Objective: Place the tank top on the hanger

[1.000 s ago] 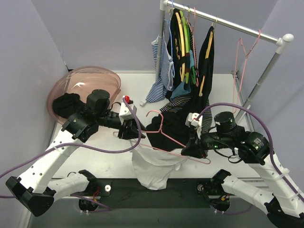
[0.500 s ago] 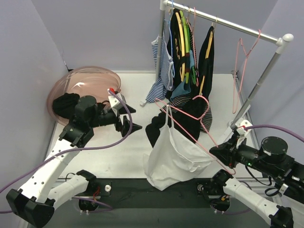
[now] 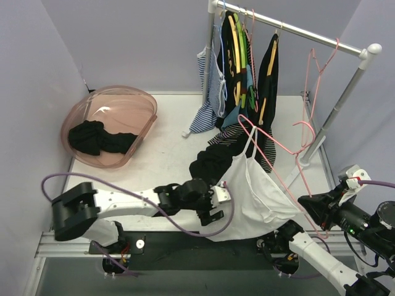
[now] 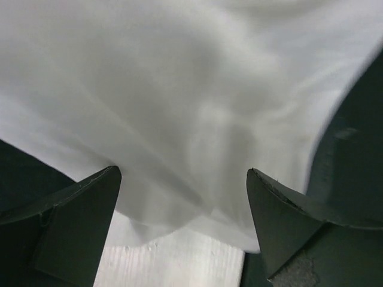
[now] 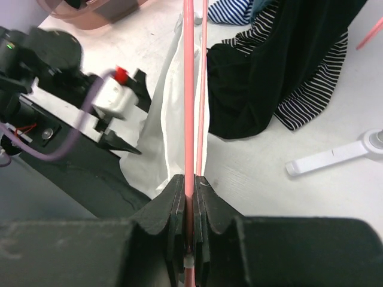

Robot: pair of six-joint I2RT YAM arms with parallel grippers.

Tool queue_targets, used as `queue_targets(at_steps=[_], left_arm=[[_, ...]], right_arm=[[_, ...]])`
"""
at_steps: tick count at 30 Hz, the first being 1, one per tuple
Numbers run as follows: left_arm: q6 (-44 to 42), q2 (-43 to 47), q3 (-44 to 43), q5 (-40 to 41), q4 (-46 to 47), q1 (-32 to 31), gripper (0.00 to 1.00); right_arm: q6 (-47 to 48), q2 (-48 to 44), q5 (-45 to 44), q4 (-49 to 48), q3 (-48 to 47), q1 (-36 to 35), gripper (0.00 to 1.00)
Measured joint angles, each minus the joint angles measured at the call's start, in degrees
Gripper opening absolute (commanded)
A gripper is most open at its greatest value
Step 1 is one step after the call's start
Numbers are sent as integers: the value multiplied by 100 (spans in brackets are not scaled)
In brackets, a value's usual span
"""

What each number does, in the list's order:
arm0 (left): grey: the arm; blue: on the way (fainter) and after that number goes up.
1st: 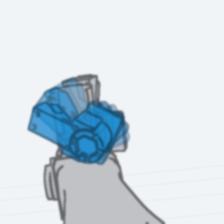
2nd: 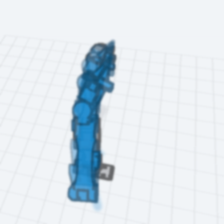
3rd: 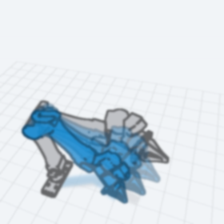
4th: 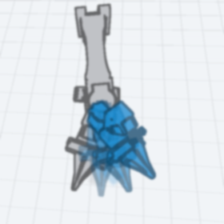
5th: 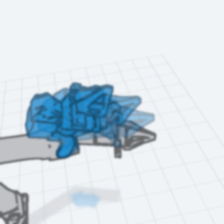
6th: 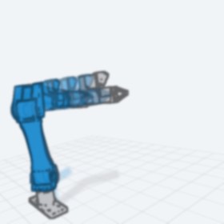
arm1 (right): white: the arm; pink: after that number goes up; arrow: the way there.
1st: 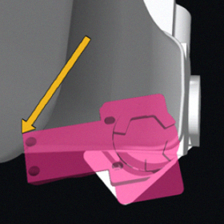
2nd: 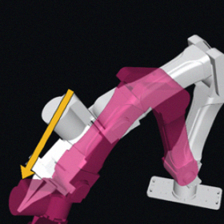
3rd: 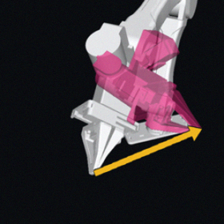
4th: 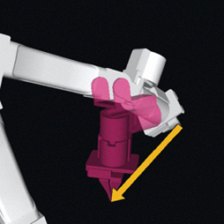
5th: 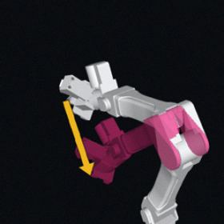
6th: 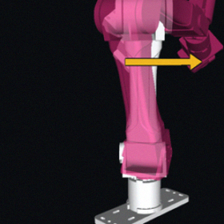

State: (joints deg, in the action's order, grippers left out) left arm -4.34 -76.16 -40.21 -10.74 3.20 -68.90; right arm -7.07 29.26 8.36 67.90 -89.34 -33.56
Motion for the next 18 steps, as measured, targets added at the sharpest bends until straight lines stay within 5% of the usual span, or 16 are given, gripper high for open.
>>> queue_targets(at_steps=[4,7,8,18], left_arm=[[20,-1303,-485,905,199,-385,82],[133,-1888,-831,1329,210,-627,29],[179,-1996,-927,1403,210,-691,2],[262,-1766,-1718,1307,337,-1095,0]], right_arm=[[-9,0,-31,109,-42,129,0],[-35,0,-111,219,-105,129,0],[-39,0,-144,251,-140,129,0],[-63,2,-516,372,-450,214,0]])
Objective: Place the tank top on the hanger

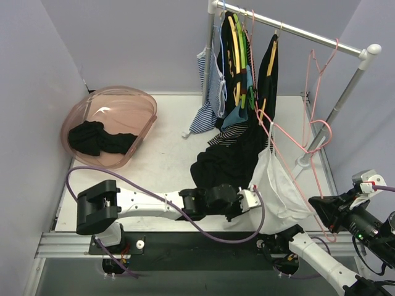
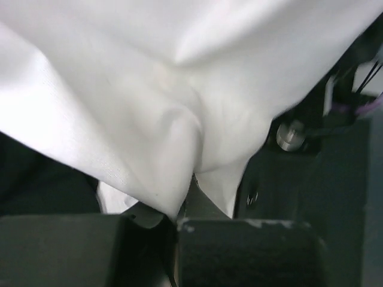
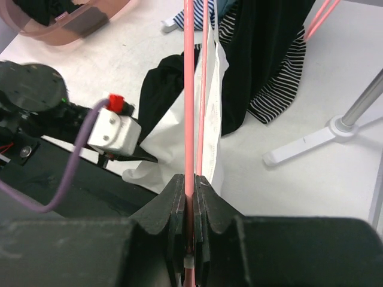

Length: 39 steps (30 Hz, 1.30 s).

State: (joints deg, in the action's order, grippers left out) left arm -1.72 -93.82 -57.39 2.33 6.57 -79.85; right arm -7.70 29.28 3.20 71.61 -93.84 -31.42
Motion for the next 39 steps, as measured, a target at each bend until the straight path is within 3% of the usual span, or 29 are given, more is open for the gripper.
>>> queue_targets(at_steps=[9,19,21,23,27,30,39], left_arm=[[-44,-114,-1517,-610,-9,142,0],[433,-1882,-3204,-1224,35,964,3],[570,-2210,-3495,-1191,-31,1113,26],[684,-2426,-3711,-1130,-101,1222,61],[844,-2509,-3790,-962,-236,1296,86],[863,-2404,-3626,-898,-223,1290,97],[739,-472,-1530,-970,-304,1290,97]], right_arm=[[-118,20,-619,68,-208,83,0],[-297,568,-1351,-35,-367,144,0],[-389,745,-1508,-190,-319,144,0],[-483,918,-1628,-380,-214,144,0],[-629,1274,-1836,-715,-94,144,0],[-745,1569,-2000,-986,-94,144,0],[-935,2503,-2608,-1738,-125,144,0]])
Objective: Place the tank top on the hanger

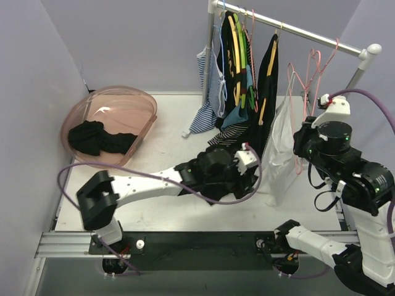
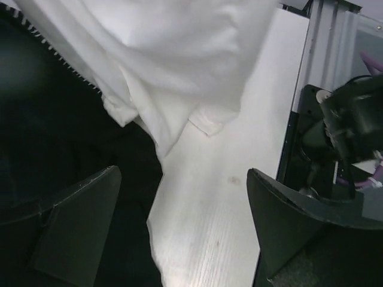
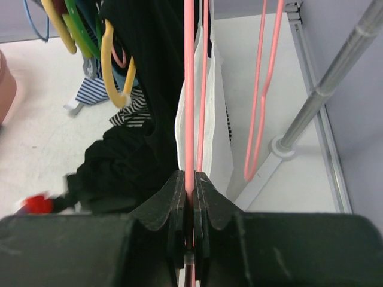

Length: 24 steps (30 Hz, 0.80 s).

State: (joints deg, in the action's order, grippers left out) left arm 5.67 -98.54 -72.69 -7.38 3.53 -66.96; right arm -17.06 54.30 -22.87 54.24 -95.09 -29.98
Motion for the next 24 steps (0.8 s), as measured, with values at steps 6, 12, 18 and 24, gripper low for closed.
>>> queue_targets(at_steps=[6,12,18,24], left_arm=[[-33,1827,1353,129,0,28,97],[9,3366,2553,450,-199,302,97],[181,4513,3233,765,-627,426,97],[535,5337,3661,1029,-855,455,97]], right_arm=[[153,732,-319,-557,-409,46,0],[269,1373,-350,-1054,-761,361,0],[448,1897,-92,-1314,-1217,946,0],[538,2350,352,-1523,-1572,1388,0]])
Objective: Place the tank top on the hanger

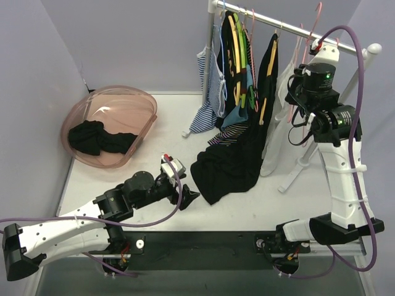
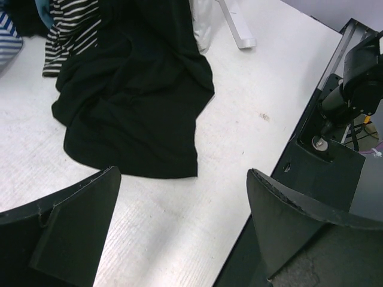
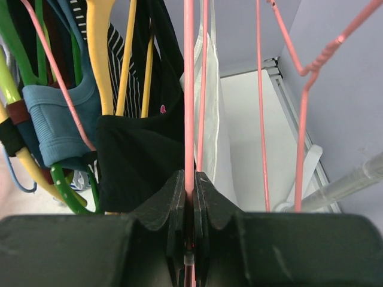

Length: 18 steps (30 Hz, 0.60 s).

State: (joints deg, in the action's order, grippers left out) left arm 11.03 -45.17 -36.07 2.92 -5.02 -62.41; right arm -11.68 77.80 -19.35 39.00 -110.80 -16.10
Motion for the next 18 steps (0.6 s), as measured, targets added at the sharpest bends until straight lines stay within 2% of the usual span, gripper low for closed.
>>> queue_targets(at_steps=[10,18], left_arm=[[389,579,404,210,-444,26,97],[586,914,518,319,-673,26,97]], right_arm=[[-4,289,505,-118,68,192,0],[-28,398,881,-197,476,195,0]])
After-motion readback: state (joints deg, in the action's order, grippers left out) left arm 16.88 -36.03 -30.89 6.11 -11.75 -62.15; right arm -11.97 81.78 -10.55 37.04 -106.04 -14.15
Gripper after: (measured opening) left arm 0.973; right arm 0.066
